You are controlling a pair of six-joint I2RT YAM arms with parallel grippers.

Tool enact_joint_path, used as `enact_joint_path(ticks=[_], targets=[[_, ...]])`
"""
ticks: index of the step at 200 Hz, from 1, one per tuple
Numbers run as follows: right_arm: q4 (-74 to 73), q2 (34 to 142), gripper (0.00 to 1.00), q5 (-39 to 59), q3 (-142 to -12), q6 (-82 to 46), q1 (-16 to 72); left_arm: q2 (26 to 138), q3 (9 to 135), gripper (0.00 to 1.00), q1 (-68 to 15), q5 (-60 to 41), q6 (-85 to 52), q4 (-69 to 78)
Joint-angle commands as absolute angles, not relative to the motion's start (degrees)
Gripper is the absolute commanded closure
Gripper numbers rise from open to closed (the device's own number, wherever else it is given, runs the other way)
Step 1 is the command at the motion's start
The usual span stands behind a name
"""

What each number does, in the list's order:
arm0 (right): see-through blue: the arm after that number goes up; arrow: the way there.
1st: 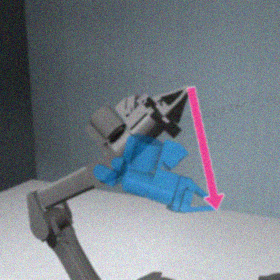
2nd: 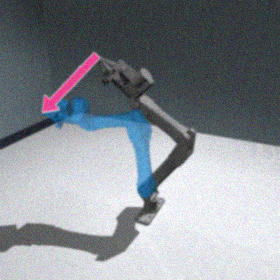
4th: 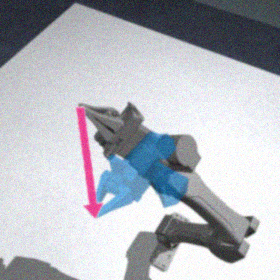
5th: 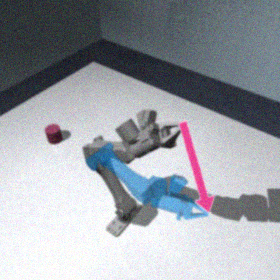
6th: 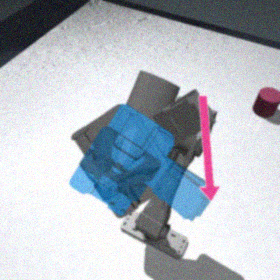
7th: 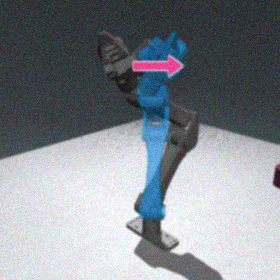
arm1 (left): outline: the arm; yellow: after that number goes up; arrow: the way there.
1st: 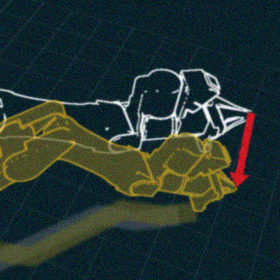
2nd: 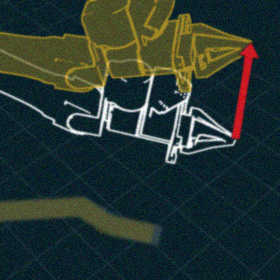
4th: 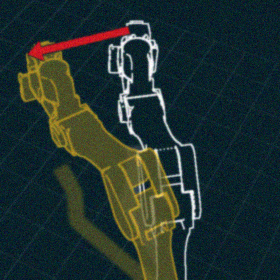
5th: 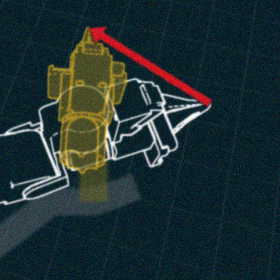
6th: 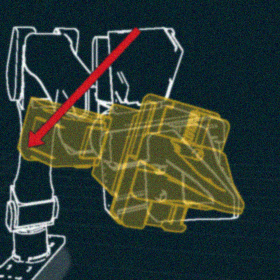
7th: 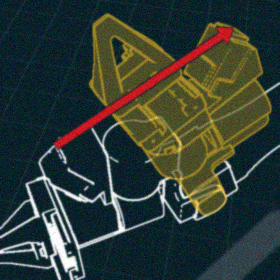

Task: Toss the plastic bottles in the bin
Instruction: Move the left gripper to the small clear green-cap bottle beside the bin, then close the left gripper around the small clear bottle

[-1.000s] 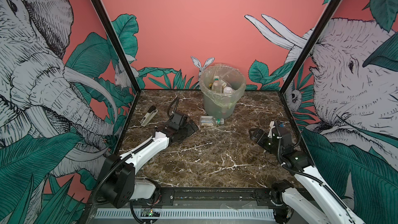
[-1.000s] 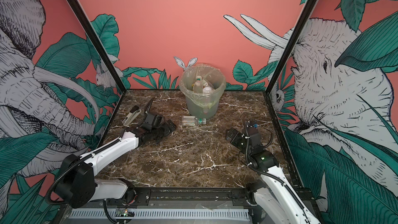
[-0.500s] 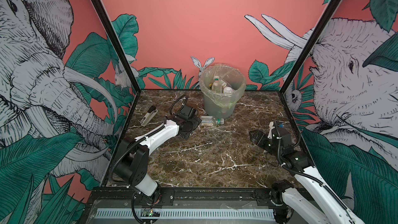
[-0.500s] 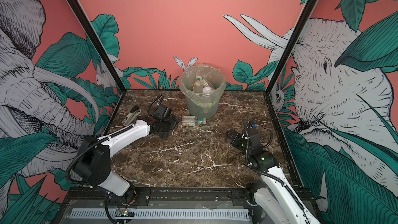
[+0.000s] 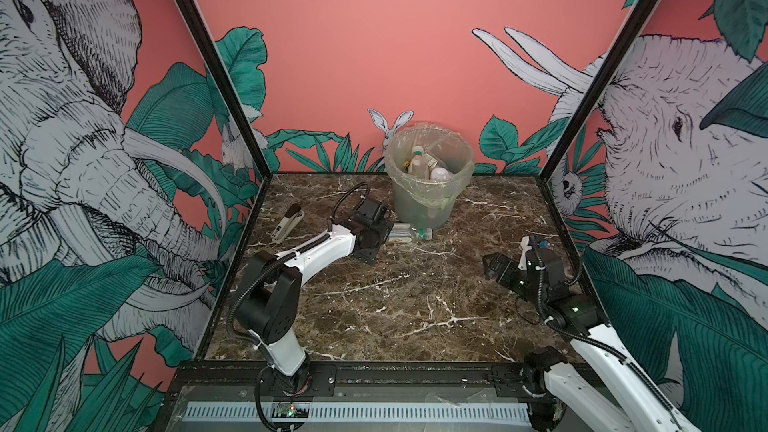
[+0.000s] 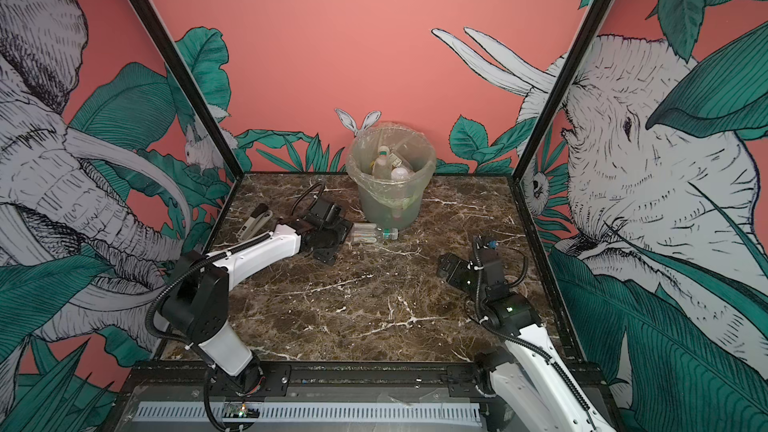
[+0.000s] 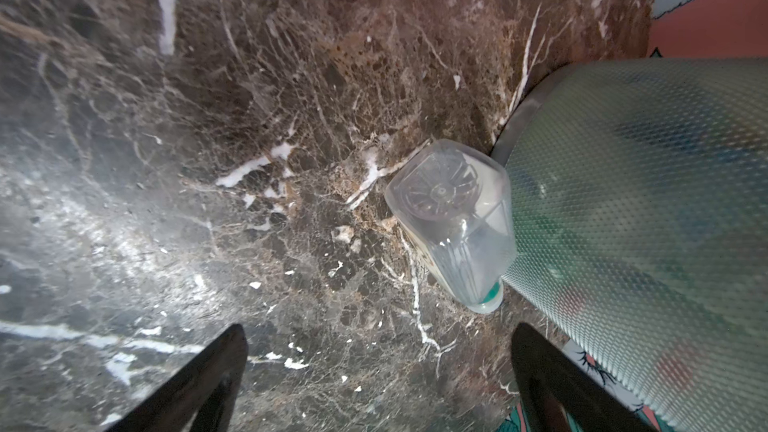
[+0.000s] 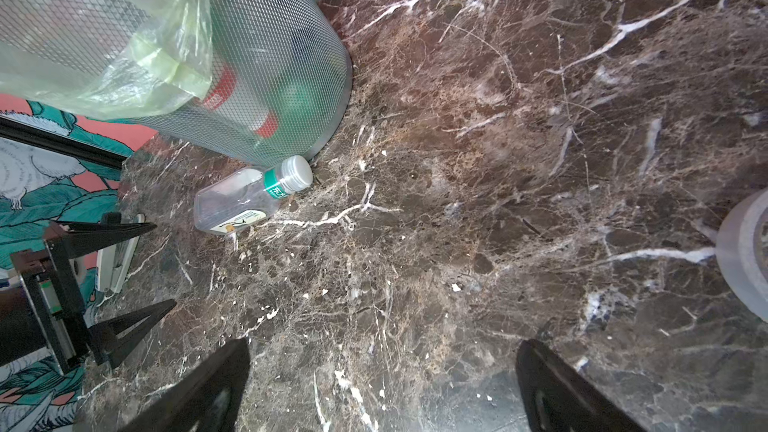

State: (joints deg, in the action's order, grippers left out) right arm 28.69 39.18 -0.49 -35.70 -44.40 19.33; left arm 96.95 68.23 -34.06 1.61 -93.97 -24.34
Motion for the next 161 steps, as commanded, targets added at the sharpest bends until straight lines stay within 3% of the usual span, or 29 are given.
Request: enact_joint_path(ticks=[1,161], targets=[[28.92,38.32,0.01,-1.25,-35.60,-43.59,18.98,98.25,69.75,0.01,-34.90,4.02,-98.49,-21.94],[28.83,39.55,0.01,-2.10,-35.38,-42.91,18.56,111.67,80.81,0.01,-37.00,5.09,-105.50,-20.04]])
